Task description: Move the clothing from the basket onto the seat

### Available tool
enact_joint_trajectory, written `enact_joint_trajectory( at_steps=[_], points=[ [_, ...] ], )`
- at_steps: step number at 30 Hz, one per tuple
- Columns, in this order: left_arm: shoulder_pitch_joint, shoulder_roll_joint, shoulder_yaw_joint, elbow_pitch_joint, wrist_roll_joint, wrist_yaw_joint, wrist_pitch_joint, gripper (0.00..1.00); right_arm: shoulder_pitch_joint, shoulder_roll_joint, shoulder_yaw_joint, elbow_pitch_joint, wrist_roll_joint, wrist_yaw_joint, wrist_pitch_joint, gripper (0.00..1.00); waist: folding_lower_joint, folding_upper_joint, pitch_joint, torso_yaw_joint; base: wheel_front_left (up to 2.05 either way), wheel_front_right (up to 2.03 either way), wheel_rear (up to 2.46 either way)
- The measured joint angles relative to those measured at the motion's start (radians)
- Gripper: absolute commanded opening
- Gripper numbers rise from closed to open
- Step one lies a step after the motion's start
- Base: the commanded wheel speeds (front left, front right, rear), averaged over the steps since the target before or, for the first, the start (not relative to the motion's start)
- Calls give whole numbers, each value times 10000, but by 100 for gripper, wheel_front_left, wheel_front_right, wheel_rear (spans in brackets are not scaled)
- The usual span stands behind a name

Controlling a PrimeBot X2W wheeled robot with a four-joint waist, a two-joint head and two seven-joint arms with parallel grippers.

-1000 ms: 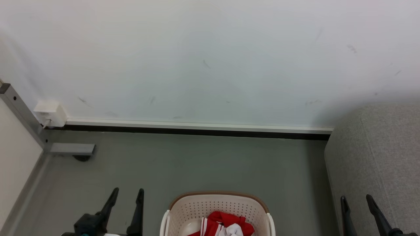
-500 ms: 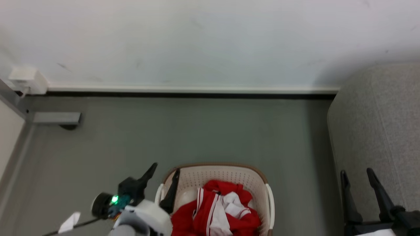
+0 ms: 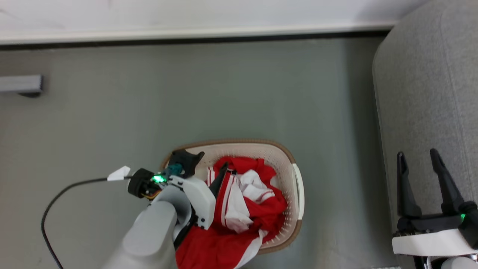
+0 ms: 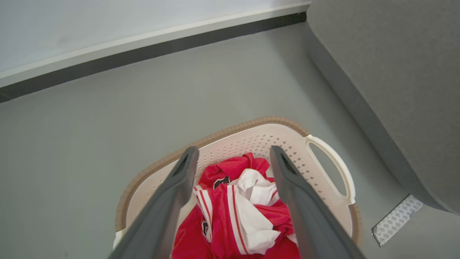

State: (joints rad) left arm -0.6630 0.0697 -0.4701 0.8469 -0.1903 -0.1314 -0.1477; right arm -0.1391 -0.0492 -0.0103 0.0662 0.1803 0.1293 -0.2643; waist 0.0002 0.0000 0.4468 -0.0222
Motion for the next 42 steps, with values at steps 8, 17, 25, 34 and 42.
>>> enact_joint_trajectory(
  at_steps=[8,17,25,34,42],
  points=[
    [-1378,-121,-489,1753,-330,0,765,100,-560,-4,-59,-589,19,0,-2,100,0,0,1588,-388,0,0,0],
    [-2152,-209,-612,2972,-811,86,1118,100,-887,-4,31,-1049,71,0,0,100,0,0,3059,-690,0,0,0],
    [-2713,-219,-660,3563,-1120,276,1133,100,-1220,-6,138,-1344,326,0,-2,100,-1,0,4011,-930,0,0,0],
    [-3289,-13,-566,3996,-1300,424,1108,100,-1274,-6,282,-1592,681,0,0,100,-1,0,4840,-1246,0,0,0],
    [-3507,190,-637,4157,-1329,518,1014,100,-1279,4,291,-1793,838,29,-6,100,-2,0,5328,-1589,0,0,0]
  ],
)
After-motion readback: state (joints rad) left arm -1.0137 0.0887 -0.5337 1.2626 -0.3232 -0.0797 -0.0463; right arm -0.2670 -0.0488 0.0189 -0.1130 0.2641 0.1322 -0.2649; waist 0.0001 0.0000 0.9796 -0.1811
